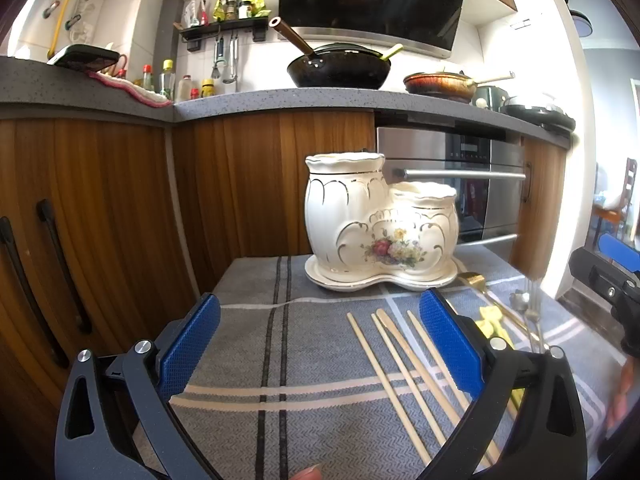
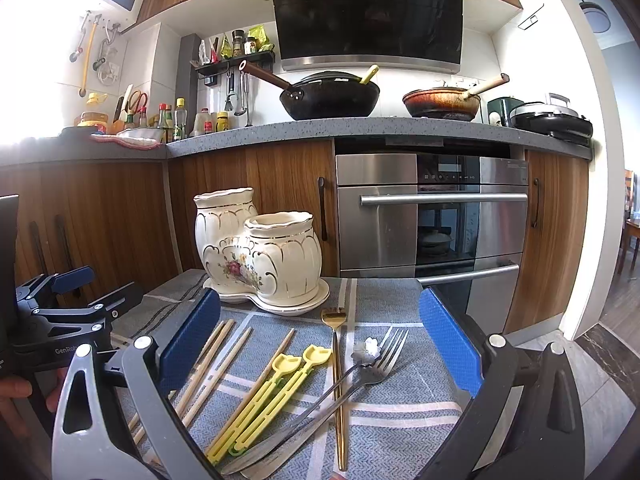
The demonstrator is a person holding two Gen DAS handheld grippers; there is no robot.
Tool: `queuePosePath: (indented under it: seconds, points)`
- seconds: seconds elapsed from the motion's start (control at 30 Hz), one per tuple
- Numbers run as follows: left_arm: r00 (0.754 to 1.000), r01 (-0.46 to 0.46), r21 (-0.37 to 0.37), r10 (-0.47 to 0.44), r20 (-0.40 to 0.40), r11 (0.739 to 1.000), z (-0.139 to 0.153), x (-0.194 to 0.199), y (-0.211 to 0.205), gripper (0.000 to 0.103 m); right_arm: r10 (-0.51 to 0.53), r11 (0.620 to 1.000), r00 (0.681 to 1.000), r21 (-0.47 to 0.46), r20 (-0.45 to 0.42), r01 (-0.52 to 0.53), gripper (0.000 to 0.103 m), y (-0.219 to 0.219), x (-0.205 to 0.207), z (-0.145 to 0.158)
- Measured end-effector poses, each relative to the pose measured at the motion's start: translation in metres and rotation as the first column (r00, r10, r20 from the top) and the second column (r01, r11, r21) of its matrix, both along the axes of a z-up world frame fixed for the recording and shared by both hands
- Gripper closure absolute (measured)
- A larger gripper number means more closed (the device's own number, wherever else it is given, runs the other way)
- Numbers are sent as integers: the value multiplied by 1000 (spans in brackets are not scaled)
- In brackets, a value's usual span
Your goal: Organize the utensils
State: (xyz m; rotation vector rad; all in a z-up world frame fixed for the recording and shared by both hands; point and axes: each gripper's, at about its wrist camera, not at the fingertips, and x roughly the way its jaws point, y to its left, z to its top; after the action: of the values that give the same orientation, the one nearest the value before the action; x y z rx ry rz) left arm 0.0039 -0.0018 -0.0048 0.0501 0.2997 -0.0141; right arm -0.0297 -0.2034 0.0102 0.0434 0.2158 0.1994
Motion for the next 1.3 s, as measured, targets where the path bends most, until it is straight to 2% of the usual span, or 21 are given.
queuePosePath:
  seconds: [1.3]
  points:
    - [1000, 0, 5, 0, -2, 1000, -2, 0, -1, 4, -1, 1000, 1000, 0, -1, 1, 5, -1, 1, 0]
